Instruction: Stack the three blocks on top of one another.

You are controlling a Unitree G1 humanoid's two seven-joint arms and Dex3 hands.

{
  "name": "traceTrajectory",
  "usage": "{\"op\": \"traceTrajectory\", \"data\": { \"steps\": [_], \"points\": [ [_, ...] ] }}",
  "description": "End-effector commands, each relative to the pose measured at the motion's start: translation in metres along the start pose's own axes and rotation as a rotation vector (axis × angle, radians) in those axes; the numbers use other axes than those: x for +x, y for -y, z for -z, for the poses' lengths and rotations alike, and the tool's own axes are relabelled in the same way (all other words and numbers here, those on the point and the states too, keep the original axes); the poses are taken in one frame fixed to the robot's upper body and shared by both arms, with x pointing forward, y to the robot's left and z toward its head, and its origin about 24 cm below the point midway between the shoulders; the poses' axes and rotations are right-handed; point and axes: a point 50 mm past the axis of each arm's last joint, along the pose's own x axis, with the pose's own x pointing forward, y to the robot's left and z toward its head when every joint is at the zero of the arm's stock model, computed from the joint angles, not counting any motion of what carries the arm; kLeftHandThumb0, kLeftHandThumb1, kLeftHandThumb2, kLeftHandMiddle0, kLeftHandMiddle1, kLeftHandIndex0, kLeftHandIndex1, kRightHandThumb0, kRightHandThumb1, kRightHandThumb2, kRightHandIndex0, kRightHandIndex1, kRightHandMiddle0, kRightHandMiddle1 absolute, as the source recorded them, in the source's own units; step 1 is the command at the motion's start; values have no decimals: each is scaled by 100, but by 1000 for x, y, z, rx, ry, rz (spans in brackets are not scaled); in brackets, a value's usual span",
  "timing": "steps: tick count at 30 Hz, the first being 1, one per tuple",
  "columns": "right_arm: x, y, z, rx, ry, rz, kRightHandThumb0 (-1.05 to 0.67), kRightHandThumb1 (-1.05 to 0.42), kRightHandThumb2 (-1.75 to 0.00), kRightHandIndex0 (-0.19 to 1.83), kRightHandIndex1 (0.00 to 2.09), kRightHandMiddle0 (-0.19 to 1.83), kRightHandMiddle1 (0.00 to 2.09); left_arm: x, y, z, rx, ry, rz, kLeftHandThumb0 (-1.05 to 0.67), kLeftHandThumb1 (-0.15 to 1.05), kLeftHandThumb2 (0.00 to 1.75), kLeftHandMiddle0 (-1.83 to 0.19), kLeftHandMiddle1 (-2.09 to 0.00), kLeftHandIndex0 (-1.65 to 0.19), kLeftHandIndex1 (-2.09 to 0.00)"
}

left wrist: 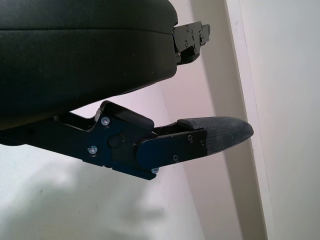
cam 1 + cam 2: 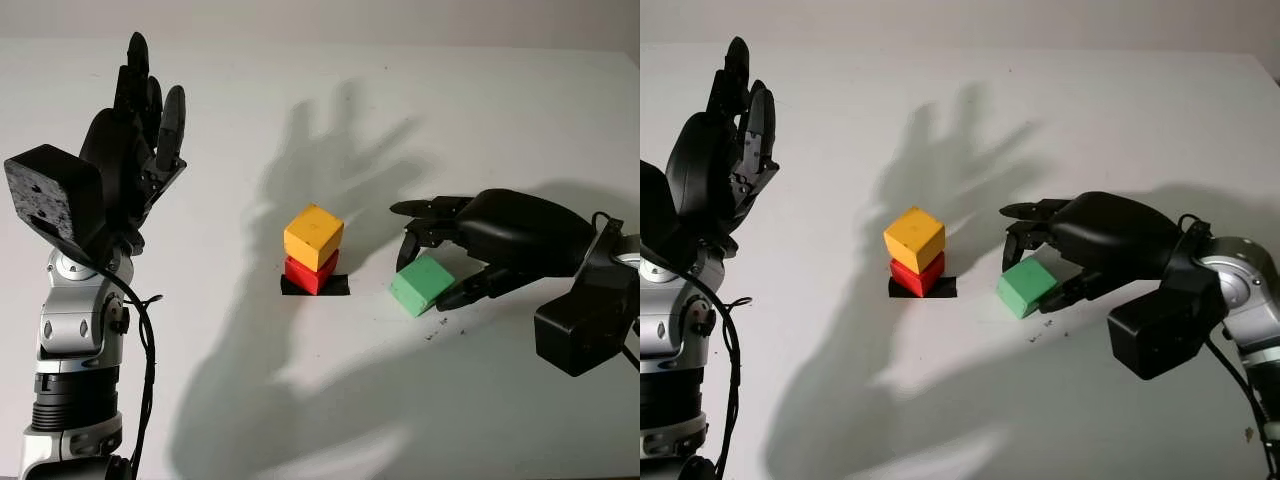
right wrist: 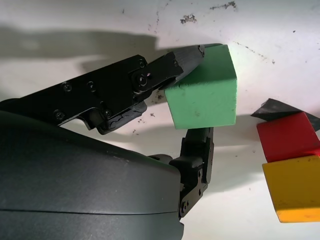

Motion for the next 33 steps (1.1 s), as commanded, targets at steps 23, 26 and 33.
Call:
{"op": "traceTrajectory", "data": {
  "steps": [23,26,33],
  "points": [
    [26,72,17,306,13,123,-42,-92,-5,32,6,44,142,-2,-4,-2,22,10,-3,-72,105,61,19,0,19,0],
    [27,86,20,314,-6,146,-42,-92,-5,32,6,45,140,-2,-4,-1,14,5,-10,-73,105,60,19,0,19,0],
    [34,126,21,334,19,219,-42,-88,-5,35,7,54,127,-3,-4,-1,17,3,-7,-73,105,61,19,0,19,0]
  ]
}}
